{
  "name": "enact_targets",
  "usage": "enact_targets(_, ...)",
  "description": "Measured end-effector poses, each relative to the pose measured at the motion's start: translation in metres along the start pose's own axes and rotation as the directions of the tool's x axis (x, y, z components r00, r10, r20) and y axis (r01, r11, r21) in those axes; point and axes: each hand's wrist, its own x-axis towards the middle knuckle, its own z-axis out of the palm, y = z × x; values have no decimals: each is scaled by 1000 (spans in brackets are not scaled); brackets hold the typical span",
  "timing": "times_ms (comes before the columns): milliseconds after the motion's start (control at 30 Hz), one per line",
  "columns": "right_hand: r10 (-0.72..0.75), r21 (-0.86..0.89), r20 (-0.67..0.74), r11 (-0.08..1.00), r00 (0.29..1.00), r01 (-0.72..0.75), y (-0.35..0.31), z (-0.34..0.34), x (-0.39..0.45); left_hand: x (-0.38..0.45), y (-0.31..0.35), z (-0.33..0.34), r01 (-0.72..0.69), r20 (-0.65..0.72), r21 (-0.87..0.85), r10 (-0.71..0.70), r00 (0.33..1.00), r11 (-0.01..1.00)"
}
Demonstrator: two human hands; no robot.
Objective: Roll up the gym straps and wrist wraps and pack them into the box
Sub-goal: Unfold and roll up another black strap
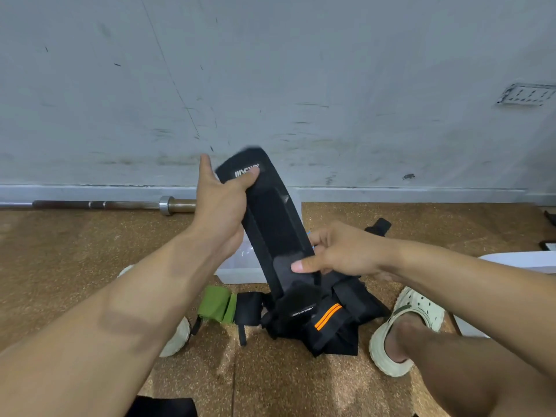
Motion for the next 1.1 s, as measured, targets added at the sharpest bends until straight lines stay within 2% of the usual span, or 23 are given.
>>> enact_targets(100, 6, -73, -71, 997, 997, -11, 12, 3, 10, -1, 0, -1, 4, 16, 23, -4, 1000, 1000)
enact_targets(200, -14, -145, -19, 989, 1000, 11, 15, 3, 14, -8, 2, 3, 87, 36, -21, -87, 996, 996)
enact_targets(300, -3, -265, 22, 964, 1000, 9, 12, -2, 10, -12, 1, 4, 85, 97, 54, -89, 991, 995)
enact_targets(367, -10, -307, -12, 952, 1000, 5, 12, -13, 10, -14, -3, 4, 39, 119, 122, -54, 991, 992)
enact_targets(400, -19, -285, -42, 959, 999, 6, 12, -20, 11, -16, -5, 4, 3, 139, 165, -26, 990, 986)
enact_targets(433, -20, -186, -80, 983, 997, 4, 11, -25, 9, -18, -8, 3, -35, 166, 210, 0, 986, 977)
enact_targets(500, 13, 138, -162, 990, 987, 10, 5, -33, 5, -21, -14, 2, -98, 232, 300, 27, 972, 949)
enact_targets(533, 37, 291, -186, 957, 982, 19, 0, -35, 2, -23, -16, 2, -115, 263, 340, 23, 965, 933)
enact_targets(600, 44, 459, -234, 885, 971, 71, -8, -39, -5, -27, -19, 1, -155, 326, 424, 9, 945, 892)
enact_targets(667, -24, 466, -284, 870, 959, 159, -17, -40, -12, -30, -20, 1, -204, 380, 520, -10, 925, 829)
enact_targets(733, -116, 374, -290, 900, 950, 224, -25, -37, -19, -33, -21, 2, -214, 419, 571, -57, 906, 793)
enact_targets(833, -168, 244, -267, 941, 949, 236, -31, -30, -27, -36, -22, 3, -213, 475, 601, -129, 871, 770)
enact_targets(933, -180, 120, -310, 967, 934, 226, -34, -28, -30, -36, -26, 3, -213, 492, 637, -178, 852, 741)
enact_targets(1033, -150, 104, -299, 977, 942, 188, -35, -29, -32, -37, -34, 3, -172, 439, 638, -170, 882, 751)
enact_targets(1100, -81, 193, -294, 971, 953, 142, -35, -29, -33, -38, -38, 2, -184, 375, 651, -102, 921, 736)
